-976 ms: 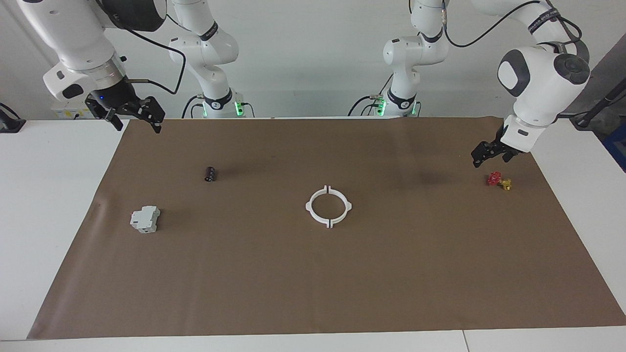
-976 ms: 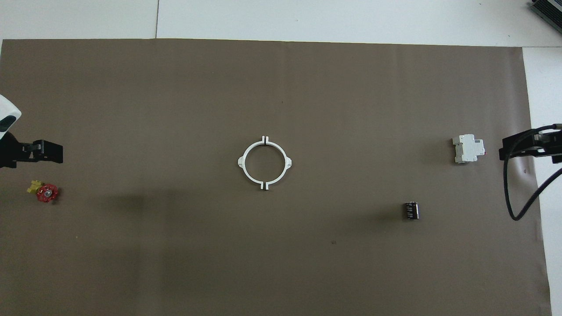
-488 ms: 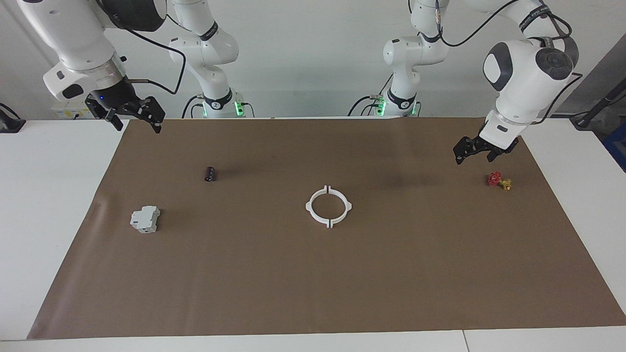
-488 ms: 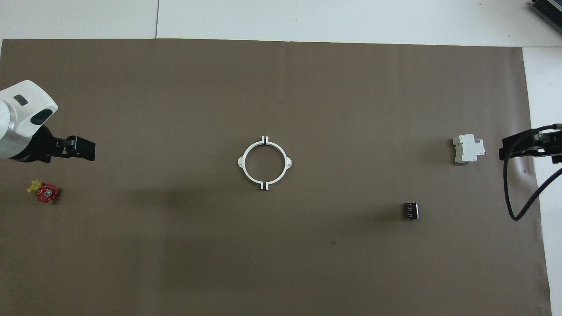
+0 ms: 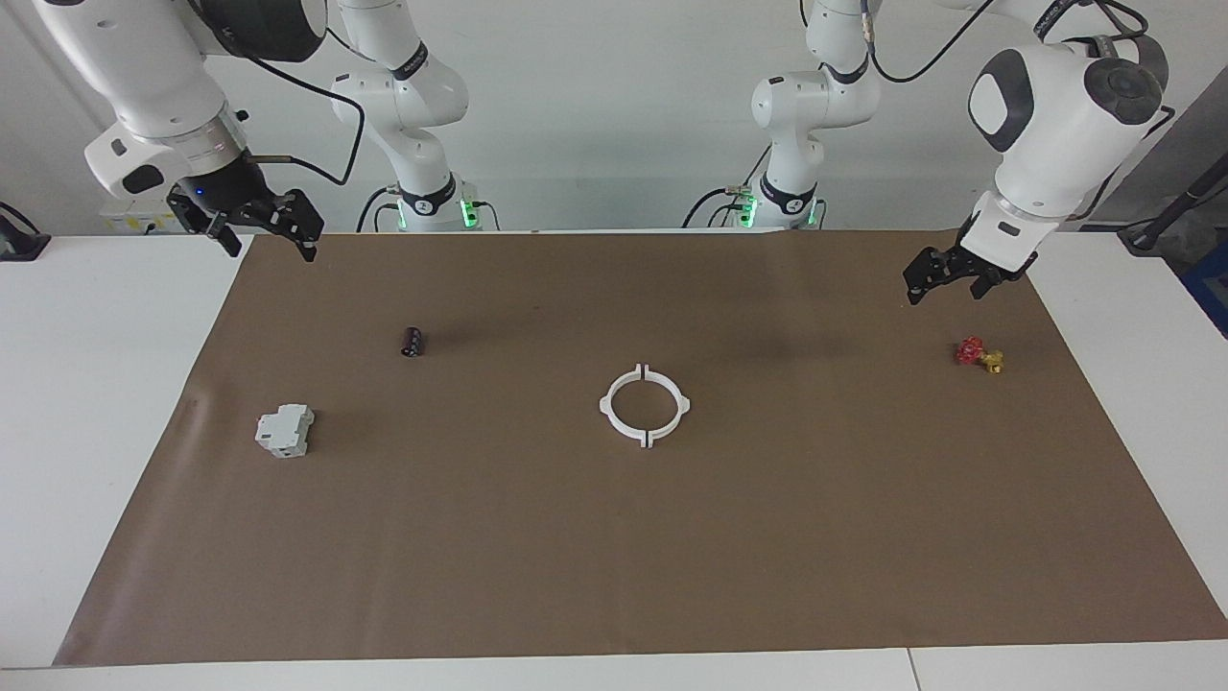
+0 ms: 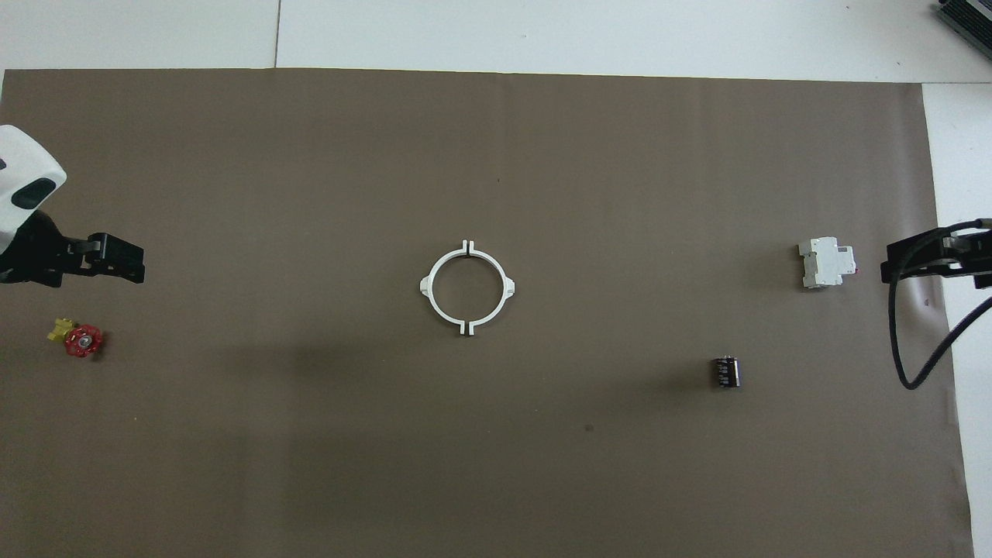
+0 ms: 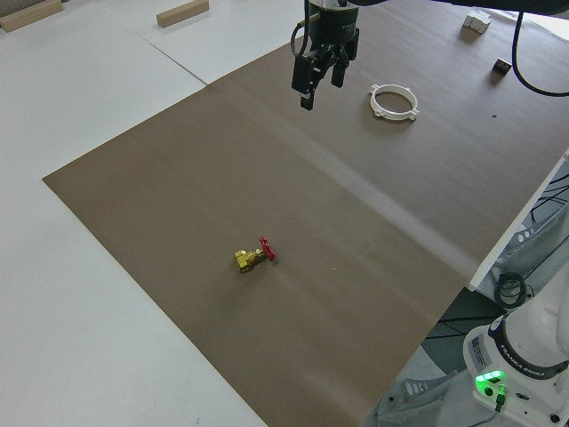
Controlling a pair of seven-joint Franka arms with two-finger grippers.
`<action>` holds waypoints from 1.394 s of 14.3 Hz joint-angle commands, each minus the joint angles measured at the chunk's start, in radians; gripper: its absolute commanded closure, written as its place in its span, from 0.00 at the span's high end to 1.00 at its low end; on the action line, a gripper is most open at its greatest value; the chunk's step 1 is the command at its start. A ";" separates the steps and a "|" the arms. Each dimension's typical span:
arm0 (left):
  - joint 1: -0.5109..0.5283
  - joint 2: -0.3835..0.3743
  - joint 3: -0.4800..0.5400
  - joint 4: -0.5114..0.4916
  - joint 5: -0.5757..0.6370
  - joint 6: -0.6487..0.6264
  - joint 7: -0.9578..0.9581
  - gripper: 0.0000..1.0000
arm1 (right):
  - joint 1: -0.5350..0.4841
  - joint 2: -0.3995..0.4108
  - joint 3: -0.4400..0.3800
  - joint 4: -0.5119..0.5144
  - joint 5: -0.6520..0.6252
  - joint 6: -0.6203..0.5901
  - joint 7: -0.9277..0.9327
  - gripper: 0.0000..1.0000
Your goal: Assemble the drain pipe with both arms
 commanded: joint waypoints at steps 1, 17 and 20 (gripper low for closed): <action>0.005 0.018 -0.007 0.054 -0.016 -0.044 0.016 1.00 | -0.010 -0.023 0.009 -0.023 -0.006 -0.007 -0.027 1.00; 0.004 0.016 -0.027 0.111 -0.018 0.030 0.010 1.00 | -0.010 -0.023 0.009 -0.023 -0.006 -0.007 -0.027 1.00; 0.004 0.016 -0.027 0.111 -0.018 0.027 0.009 1.00 | -0.010 -0.023 0.009 -0.023 -0.006 -0.007 -0.027 1.00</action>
